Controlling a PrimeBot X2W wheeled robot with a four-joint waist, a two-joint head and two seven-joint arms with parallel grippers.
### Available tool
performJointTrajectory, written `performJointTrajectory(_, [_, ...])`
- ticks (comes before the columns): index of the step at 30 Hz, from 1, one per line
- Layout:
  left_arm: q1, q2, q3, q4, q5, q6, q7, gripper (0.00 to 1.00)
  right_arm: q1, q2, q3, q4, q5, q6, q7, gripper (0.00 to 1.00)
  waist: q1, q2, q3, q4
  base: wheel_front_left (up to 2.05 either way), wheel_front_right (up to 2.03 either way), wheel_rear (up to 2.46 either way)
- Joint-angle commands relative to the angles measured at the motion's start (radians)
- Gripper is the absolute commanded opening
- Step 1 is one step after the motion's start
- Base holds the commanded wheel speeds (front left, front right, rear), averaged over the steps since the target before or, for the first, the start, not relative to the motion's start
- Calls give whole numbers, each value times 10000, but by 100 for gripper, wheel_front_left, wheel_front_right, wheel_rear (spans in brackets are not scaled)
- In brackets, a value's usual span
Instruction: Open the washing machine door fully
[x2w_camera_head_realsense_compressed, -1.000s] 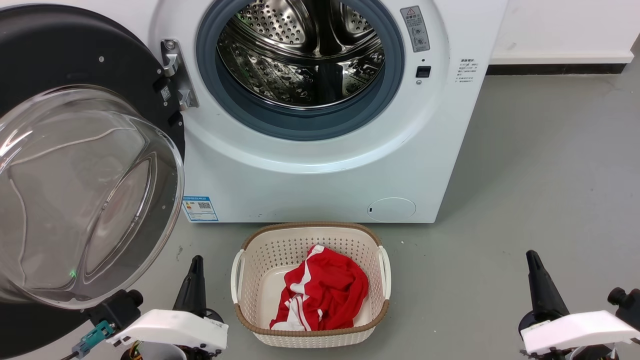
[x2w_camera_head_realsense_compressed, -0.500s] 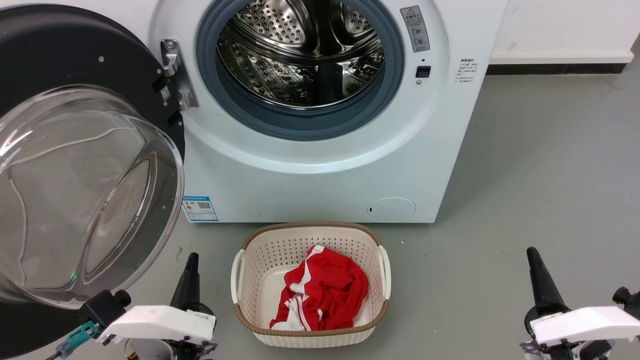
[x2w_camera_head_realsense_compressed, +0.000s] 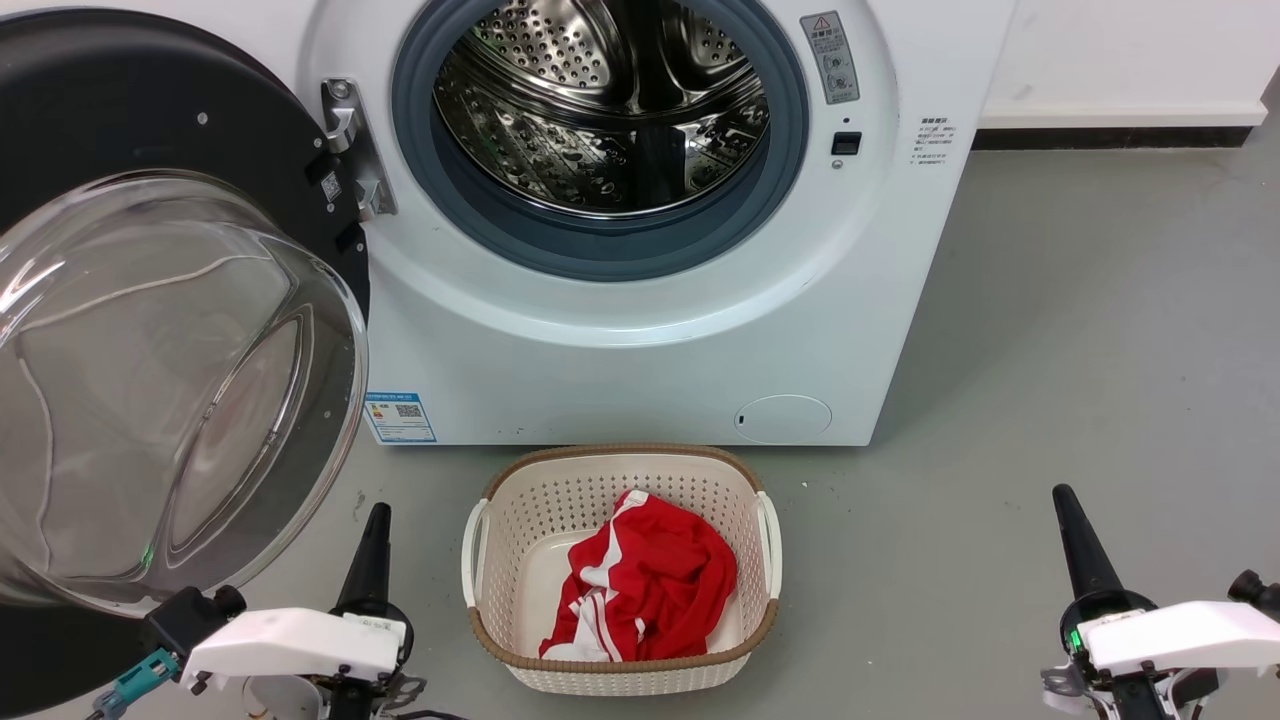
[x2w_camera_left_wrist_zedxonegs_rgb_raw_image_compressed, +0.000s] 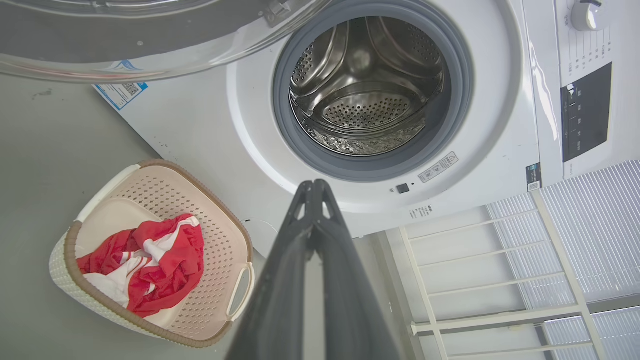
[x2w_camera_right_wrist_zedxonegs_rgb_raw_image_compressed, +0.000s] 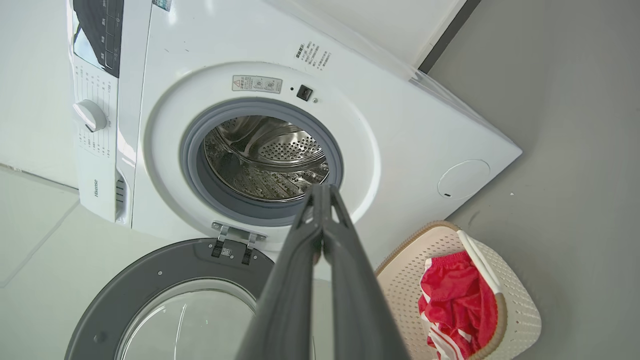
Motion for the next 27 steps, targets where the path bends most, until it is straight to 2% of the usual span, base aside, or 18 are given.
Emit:
performJointTrajectory(1, [-286,44,55,-46,-189,-68,46,0,-243,-69,-27,-48,191,0,23,0,0,-1,0,0,0,0,0])
performJointTrajectory(27, [-428,12,510,175,-2670,-444,678,0,-582,-43,-177,261,2651,-1,554,0,0,-1,1,-6,0,0,0])
